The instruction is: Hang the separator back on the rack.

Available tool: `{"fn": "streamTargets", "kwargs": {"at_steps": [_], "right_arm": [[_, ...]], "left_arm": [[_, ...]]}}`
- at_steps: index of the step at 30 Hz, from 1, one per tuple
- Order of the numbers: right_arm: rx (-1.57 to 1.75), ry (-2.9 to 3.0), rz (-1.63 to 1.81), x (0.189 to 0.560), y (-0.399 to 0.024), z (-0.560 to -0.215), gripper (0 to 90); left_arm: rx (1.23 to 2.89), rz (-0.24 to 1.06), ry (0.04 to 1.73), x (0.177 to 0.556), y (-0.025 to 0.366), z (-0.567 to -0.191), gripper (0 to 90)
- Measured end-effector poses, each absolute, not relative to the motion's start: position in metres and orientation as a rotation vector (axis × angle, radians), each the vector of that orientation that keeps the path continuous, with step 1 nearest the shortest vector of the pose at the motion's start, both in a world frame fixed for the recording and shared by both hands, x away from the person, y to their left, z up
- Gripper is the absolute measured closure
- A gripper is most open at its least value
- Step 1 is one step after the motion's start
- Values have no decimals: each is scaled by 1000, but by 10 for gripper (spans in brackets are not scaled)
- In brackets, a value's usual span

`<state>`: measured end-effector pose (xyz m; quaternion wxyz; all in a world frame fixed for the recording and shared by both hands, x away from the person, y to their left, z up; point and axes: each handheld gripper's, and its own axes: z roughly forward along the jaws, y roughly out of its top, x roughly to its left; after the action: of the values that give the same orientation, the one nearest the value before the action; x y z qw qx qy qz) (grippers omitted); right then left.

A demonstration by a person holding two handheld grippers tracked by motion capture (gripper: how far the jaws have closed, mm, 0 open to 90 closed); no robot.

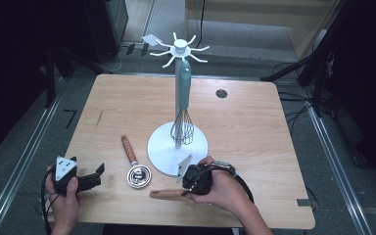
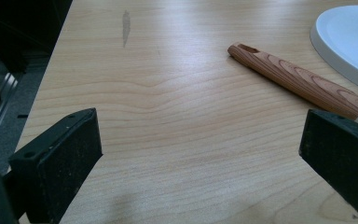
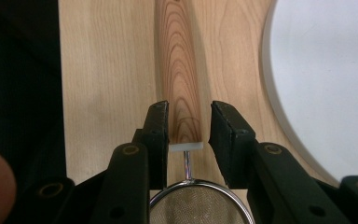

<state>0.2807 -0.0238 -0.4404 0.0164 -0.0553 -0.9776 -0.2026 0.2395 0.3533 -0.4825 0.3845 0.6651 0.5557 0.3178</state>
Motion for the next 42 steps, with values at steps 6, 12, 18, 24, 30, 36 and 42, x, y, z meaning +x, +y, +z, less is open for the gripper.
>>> {"fn": "streamTargets", "kwargs": {"at_steps": [6, 12, 18, 24, 30, 36, 42], "right_arm": [[-135, -3066, -508, 281, -15, -442, 666], [-10, -3102, -392, 282, -3, -446, 649], [-96, -3119, -271, 276, 2, -450, 640], [-96, -3120, -252, 277, 6, -452, 656], [-23, -3125, -271, 281, 9, -459, 699], [8, -3152, -259, 277, 10, -459, 711], [-78, -3178, -177, 273, 6, -455, 713]], "left_arm": [[1695, 810, 1416, 239, 353, -482, 0], [1696, 810, 1414, 239, 353, -483, 0], [1700, 811, 1415, 239, 353, -482, 0], [1699, 812, 1413, 239, 353, -483, 0], [1702, 812, 1411, 239, 353, -482, 0], [1701, 812, 1412, 239, 353, -482, 0], [1700, 811, 1412, 239, 353, -482, 0]]}}
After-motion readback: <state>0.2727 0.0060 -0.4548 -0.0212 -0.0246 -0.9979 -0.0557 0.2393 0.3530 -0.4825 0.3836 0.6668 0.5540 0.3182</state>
